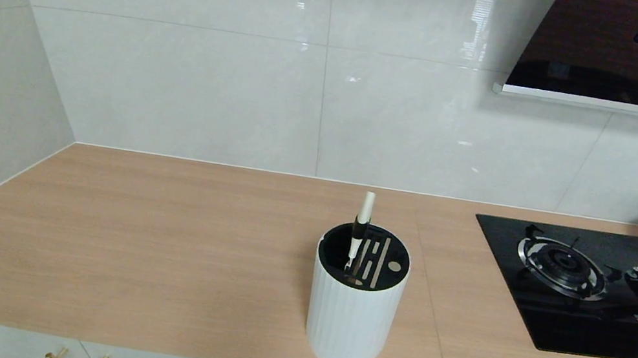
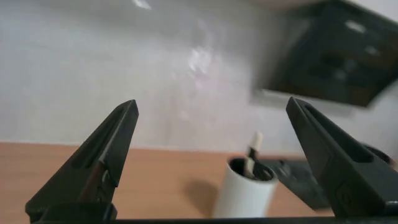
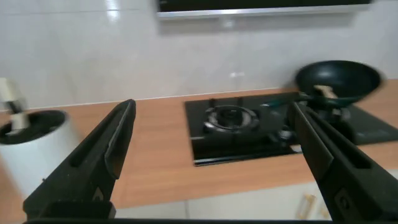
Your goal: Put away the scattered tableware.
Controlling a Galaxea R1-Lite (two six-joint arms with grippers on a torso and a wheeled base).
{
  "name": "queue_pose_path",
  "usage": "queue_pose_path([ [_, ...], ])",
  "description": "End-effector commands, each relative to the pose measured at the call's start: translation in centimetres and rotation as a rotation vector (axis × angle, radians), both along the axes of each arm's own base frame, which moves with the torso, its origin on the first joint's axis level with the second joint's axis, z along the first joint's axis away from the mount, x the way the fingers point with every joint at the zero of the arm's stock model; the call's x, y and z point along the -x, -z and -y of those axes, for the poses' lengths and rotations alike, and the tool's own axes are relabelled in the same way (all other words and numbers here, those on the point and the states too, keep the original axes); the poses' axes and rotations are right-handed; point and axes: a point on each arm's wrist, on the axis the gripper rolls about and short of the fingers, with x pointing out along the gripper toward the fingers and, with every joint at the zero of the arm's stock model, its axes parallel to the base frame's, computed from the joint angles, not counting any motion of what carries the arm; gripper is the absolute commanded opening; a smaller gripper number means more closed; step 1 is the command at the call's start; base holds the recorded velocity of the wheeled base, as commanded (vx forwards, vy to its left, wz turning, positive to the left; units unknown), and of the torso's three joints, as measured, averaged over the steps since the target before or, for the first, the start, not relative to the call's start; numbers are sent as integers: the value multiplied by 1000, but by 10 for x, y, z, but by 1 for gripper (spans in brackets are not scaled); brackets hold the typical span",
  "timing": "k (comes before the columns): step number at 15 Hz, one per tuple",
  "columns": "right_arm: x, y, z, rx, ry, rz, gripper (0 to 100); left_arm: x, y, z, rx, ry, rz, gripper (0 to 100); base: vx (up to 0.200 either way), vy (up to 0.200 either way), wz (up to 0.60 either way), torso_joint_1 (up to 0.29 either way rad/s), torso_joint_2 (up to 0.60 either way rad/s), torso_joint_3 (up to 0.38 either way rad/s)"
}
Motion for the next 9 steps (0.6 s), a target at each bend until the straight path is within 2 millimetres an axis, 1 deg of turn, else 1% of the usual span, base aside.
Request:
queue_pose_path([
  [1, -6, 29, -1, -10, 76, 2, 100, 2, 29, 3, -21, -97, 13, 100, 0, 0, 0, 0, 0, 0],
  [2, -15, 42, -1, -9, 85, -11, 100, -11, 50, 2, -57, -170, -52, 100, 0, 0, 0, 0, 0, 0],
  [3, -24, 57, -1, -1, 86, -16, 100, -24, 76, 2, -157, -211, -128, 100, 0, 0, 0, 0, 0, 0],
  [4, -30, 69, -1, 19, 88, -5, 100, -28, 87, 1, -212, -242, -193, 100, 0, 0, 0, 0, 0, 0],
  [6, -30, 72, -2, 6, 69, -36, 100, -31, 98, 1, -229, -256, -306, 100, 0, 0, 0, 0, 0, 0],
  [8, -32, 79, -2, 13, 54, -104, 100, -32, 112, 0, -289, -293, -442, 100, 0, 0, 0, 0, 0, 0],
  [9, -32, 83, -2, 14, 48, -141, 100, -33, 118, 0, -291, -304, -503, 100, 0, 0, 0, 0, 0, 0],
])
